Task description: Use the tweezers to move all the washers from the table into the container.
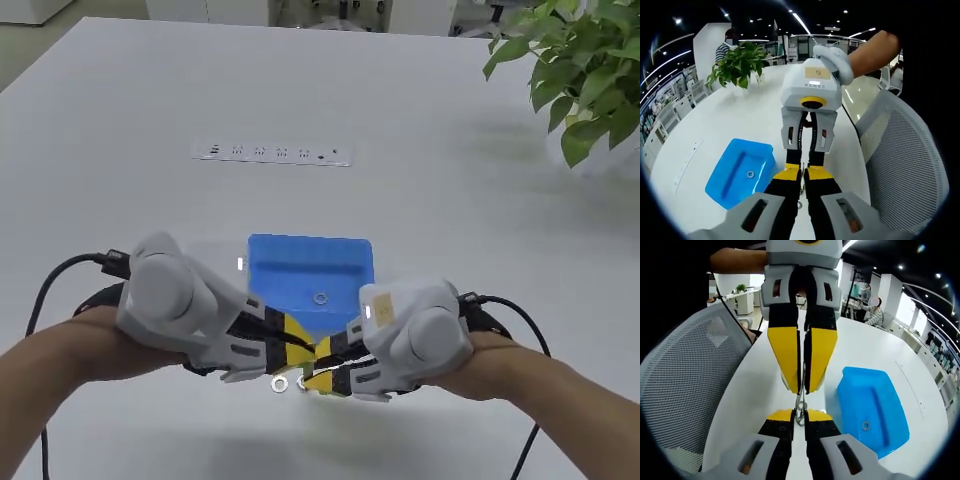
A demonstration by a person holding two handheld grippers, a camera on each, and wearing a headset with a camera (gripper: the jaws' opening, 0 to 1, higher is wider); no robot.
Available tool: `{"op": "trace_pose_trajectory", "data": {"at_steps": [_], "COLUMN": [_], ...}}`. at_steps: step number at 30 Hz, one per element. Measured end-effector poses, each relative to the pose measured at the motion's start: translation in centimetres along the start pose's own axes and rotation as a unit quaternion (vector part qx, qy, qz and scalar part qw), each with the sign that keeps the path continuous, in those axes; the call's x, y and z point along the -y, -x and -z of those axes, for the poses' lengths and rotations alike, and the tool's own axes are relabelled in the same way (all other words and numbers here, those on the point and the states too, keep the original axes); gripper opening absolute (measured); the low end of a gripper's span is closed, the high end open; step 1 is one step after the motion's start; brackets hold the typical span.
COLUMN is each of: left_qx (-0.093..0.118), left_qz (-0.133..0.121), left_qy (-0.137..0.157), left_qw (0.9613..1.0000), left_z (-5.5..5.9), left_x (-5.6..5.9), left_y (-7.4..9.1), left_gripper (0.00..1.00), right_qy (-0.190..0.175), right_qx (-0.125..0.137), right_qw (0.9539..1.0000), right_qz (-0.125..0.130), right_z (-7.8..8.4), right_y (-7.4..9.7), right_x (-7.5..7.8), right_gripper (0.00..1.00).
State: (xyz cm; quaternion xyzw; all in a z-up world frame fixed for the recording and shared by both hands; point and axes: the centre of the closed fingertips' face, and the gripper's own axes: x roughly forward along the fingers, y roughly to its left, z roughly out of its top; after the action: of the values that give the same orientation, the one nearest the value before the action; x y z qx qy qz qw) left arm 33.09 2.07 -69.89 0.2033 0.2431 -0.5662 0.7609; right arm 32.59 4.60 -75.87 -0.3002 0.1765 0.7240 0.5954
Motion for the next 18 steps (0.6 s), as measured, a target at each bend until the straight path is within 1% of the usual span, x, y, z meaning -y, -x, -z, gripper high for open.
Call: {"op": "trace_pose_trajectory", "data": {"at_steps": [2, 5, 7, 8, 9, 12, 16, 18], "left_qx": [0.003, 0.008, 0.011, 0.012, 0.013, 0.024, 0.043, 0.046], "left_qz": [-0.003, -0.007, -0.01, -0.012, -0.015, -0.022, -0.038, -0.043], "left_qy": [0.007, 0.014, 0.026, 0.029, 0.03, 0.039, 0.05, 0.054], "left_qw": [1.0, 0.9998, 0.9996, 0.9994, 0.9993, 0.9987, 0.9971, 0.9966], "left_z": [-0.2, -0.3, -0.4, -0.4, -0.4, -0.5, -0.7, -0.7], "left_x": [0.0, -0.1, -0.2, -0.3, -0.4, -0.6, -0.9, -1.0], "left_y": [0.1, 0.1, 0.2, 0.2, 0.3, 0.6, 1.0, 1.2], "left_gripper": [0.14, 0.16, 0.23, 0.27, 0.29, 0.35, 0.49, 0.53], "right_qy": [-0.002, 0.004, 0.007, 0.008, 0.009, 0.008, 0.007, 0.007], "right_qx": [0.003, 0.002, 0.0, -0.001, -0.001, 0.0, 0.0, -0.001], "right_qw": [1.0, 1.0, 1.0, 1.0, 1.0, 1.0, 1.0, 1.0], "right_qz": [0.001, 0.002, 0.003, 0.003, 0.003, 0.004, 0.005, 0.007], "right_z": [-0.3, -0.6, -0.7, -0.7, -0.8, -1.0, -1.2, -1.3], "right_y": [0.2, 0.4, 0.5, 0.6, 0.7, 1.0, 1.4, 1.6], "right_x": [0.1, 0.1, 0.2, 0.2, 0.2, 0.3, 0.4, 0.5], "right_gripper": [0.09, 0.09, 0.09, 0.09, 0.09, 0.09, 0.09, 0.09]}}
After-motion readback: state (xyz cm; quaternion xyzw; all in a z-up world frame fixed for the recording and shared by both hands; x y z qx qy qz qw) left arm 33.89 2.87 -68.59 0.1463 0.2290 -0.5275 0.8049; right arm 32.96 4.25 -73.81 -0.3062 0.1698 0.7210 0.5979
